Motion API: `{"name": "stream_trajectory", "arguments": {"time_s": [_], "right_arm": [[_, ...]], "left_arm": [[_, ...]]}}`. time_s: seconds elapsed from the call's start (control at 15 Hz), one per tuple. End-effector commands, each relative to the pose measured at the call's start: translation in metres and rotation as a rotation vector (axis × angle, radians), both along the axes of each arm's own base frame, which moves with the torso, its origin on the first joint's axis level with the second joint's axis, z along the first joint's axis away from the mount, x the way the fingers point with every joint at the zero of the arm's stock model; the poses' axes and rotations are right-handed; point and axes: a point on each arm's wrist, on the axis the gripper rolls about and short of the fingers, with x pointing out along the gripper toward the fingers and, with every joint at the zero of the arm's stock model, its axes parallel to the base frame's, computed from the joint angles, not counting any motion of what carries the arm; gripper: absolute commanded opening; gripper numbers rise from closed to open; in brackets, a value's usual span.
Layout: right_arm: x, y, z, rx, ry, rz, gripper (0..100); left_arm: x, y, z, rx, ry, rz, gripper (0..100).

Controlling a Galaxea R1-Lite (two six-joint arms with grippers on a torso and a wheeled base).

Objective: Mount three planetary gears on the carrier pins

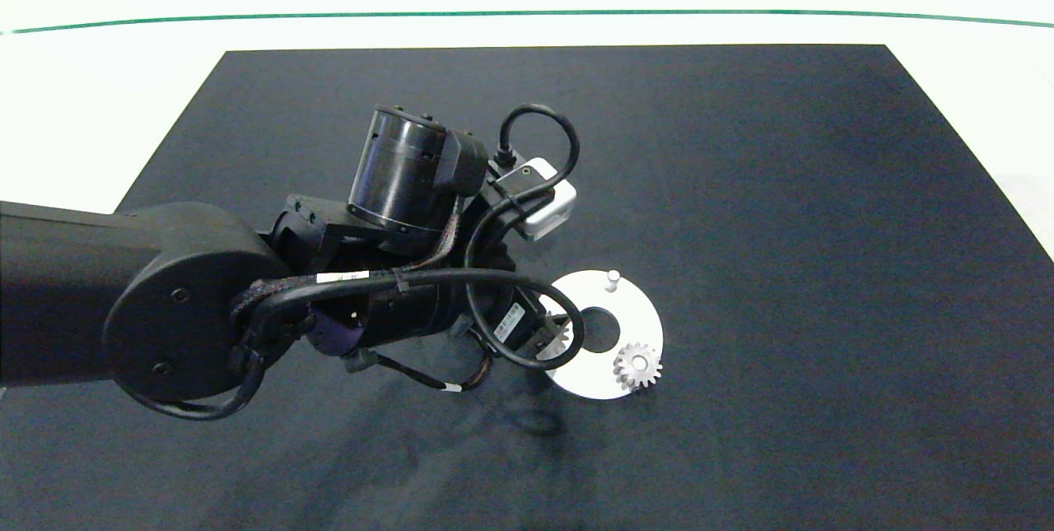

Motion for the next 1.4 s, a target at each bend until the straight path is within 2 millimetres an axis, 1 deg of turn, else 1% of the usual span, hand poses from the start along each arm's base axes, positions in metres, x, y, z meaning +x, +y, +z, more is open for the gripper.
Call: {"name": "stream_trajectory", "arguments": {"time_s": [0.07, 0.33, 0.73, 1.4], "right_arm": [[-0.001, 0.0, -0.001, -0.004, 0.001, -0.002, 100], [-0.002, -0.001, -0.002, -0.006, -0.003, -0.004, 100], [-0.004, -0.001, -0.002, -0.009, -0.01, -0.005, 100], [-0.008, -0.002, -0.004, -0.016, -0.024, -0.005, 100]], "left_arm": [[0.002, 0.002, 0.0, 0.001, -0.001, -0.002, 100], [0.005, 0.007, -0.001, -0.003, 0.01, -0.003, 100], [0.008, 0.009, -0.002, -0.001, 0.01, -0.001, 100], [0.013, 0.005, -0.007, 0.002, 0.005, -0.01, 100]]}}
